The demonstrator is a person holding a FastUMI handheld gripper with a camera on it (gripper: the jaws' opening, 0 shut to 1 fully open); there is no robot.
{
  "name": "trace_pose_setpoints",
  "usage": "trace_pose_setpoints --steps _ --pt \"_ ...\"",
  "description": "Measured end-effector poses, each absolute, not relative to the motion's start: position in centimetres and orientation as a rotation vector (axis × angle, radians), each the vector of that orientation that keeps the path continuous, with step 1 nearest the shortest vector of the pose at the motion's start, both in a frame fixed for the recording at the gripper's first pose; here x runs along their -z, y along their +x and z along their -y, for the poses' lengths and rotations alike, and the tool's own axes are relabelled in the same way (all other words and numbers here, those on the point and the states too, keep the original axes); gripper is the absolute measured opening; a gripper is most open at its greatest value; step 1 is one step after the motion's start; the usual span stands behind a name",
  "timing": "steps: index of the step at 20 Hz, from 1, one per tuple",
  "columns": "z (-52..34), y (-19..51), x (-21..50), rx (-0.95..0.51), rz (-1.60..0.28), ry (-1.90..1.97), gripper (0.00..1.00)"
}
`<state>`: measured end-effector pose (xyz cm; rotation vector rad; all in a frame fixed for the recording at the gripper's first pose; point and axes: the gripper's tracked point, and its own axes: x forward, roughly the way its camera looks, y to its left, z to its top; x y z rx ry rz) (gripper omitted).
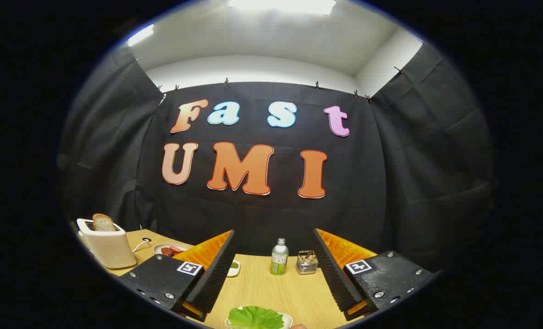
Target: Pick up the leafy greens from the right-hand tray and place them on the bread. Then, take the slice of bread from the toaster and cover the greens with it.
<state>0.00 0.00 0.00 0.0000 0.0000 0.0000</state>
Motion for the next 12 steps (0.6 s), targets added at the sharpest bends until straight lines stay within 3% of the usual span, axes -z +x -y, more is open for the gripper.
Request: trace_pose_setpoints --steps 12 --pt "0.22 -0.02 0.59 -0.005 -0.004 0.023 0.98"
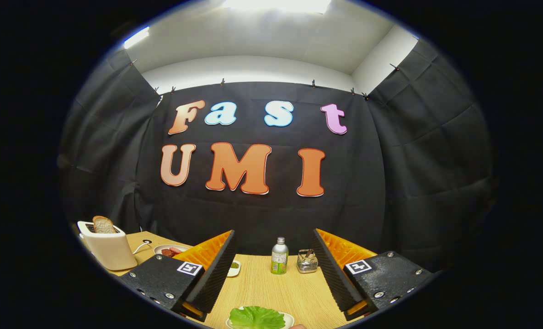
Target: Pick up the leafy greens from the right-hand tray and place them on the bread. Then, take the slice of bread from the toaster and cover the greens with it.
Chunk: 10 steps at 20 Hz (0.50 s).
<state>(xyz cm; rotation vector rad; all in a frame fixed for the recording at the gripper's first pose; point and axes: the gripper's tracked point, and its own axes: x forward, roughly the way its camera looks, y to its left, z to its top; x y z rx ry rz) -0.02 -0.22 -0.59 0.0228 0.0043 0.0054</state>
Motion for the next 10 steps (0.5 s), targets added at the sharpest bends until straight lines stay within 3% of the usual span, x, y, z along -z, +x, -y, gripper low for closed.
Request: trace_pose_setpoints --steps 8,10 --pt "-0.5 0.4 2.4 -0.020 -0.047 0.032 0.98" --pt "-1.6 0.8 5.6 -0.052 -0.139 0.085 0.98"
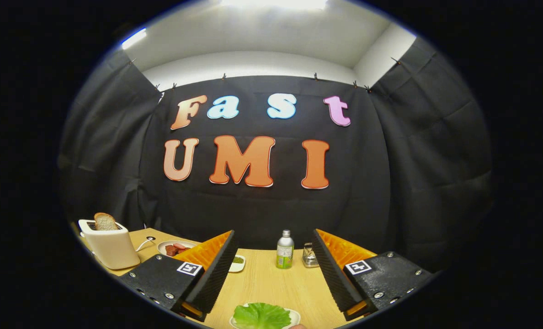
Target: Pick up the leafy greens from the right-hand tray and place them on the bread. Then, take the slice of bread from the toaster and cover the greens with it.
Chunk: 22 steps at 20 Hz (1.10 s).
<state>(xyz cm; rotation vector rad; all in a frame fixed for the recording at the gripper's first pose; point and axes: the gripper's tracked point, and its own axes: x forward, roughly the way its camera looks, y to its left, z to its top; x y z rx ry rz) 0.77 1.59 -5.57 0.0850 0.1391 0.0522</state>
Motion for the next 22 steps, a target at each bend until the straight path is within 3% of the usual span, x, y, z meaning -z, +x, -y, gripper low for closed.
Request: trace_pose_setpoints --steps 14,22 --pt "-2.7 -2.0 23.7 -0.114 -0.734 0.041 0.99" --pt "-4.6 -4.3 29.1 -0.189 -0.956 -0.023 0.99"
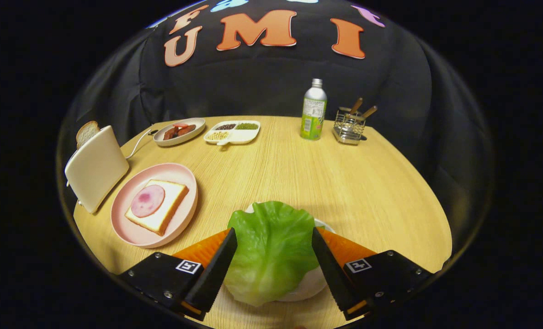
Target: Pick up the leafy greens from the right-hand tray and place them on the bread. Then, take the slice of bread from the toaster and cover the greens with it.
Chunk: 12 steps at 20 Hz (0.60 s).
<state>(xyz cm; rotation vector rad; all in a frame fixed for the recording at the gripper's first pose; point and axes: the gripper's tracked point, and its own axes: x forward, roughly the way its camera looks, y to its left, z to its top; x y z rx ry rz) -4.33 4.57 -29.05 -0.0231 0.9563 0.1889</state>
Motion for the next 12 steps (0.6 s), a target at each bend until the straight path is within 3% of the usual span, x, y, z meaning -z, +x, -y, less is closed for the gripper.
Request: trace_pose_setpoints --steps 12 --pt "-4.4 -4.7 31.0 -0.264 -1.191 -0.070 0.90"
